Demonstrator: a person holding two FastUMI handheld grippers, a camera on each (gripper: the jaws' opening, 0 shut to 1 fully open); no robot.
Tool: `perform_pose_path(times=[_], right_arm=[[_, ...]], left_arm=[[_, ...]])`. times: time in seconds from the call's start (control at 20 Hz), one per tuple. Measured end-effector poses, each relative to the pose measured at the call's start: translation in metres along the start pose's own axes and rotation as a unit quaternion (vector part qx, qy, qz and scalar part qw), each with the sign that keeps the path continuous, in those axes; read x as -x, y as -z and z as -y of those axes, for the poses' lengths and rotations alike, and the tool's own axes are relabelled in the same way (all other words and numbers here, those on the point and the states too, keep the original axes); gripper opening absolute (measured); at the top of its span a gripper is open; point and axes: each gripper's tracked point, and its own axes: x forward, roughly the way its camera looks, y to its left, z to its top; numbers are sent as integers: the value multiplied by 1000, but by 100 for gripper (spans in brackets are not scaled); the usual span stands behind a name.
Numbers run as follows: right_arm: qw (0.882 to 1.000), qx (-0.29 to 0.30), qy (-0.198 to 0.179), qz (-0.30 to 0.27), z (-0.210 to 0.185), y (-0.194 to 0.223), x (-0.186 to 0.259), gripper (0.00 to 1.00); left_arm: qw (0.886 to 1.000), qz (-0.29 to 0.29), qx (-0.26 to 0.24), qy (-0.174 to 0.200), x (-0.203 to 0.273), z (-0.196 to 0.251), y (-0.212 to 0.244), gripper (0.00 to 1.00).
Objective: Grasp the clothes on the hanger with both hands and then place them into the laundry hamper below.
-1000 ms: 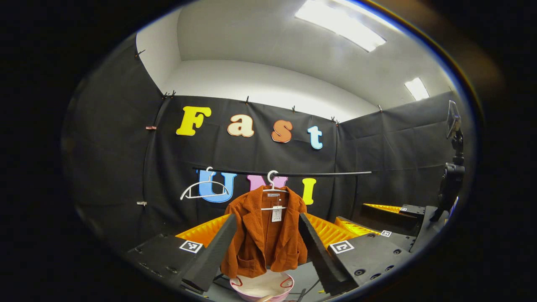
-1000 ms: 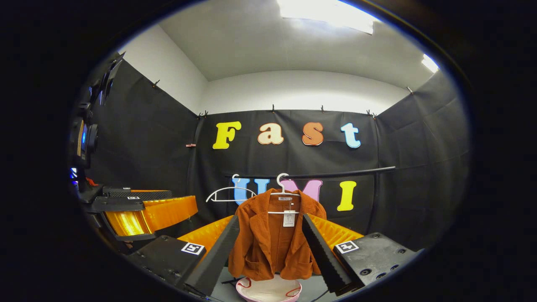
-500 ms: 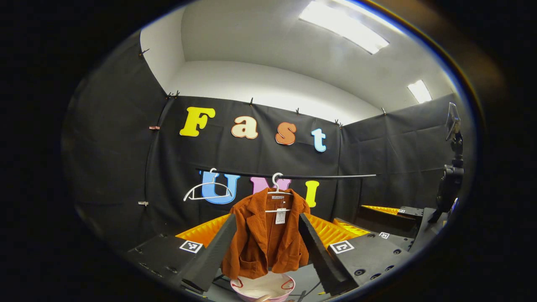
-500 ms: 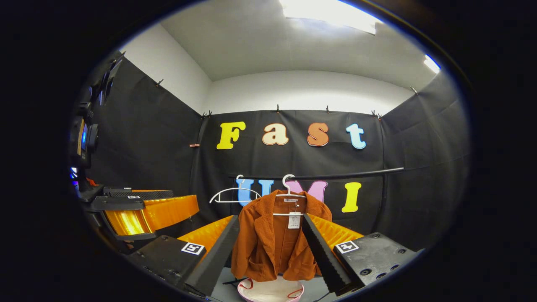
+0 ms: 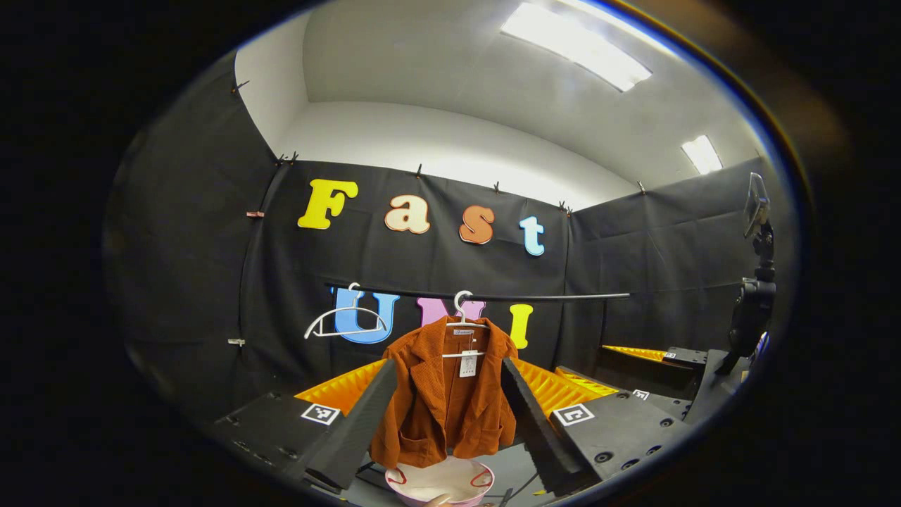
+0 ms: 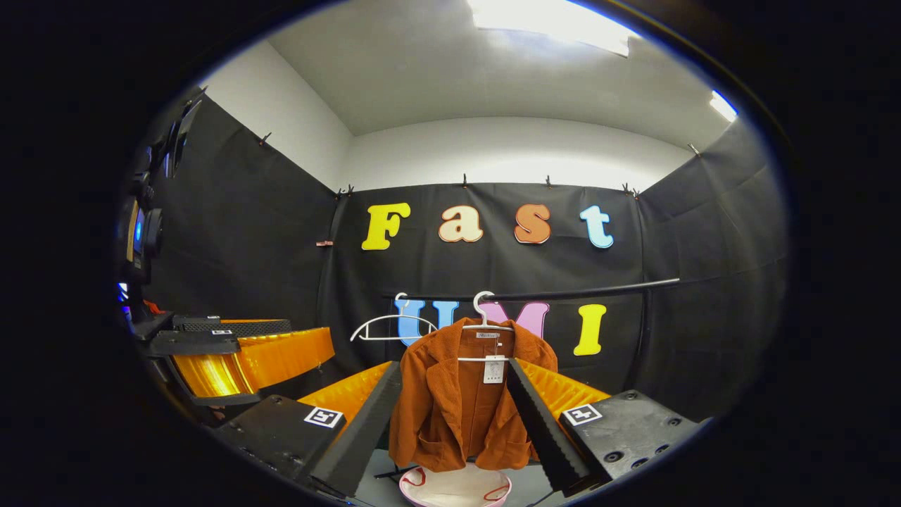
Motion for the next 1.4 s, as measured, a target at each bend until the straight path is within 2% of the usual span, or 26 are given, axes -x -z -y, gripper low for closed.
perform_pose_path(times=[0.75, 1.0, 1.4], right_arm=[[1000, -6, -24, -5, -20, 5, -17, 97], [1000, -4, 2, -7, -24, 7, -16, 97], [997, 10, 71, -19, -15, 22, -16, 97]], left_arm=[[1000, 4, -1, -24, 2, -27, -6, 94], [1000, -3, 1, -1, 3, -34, 0, 94], [998, -24, 13, 58, -12, -43, 18, 94]])
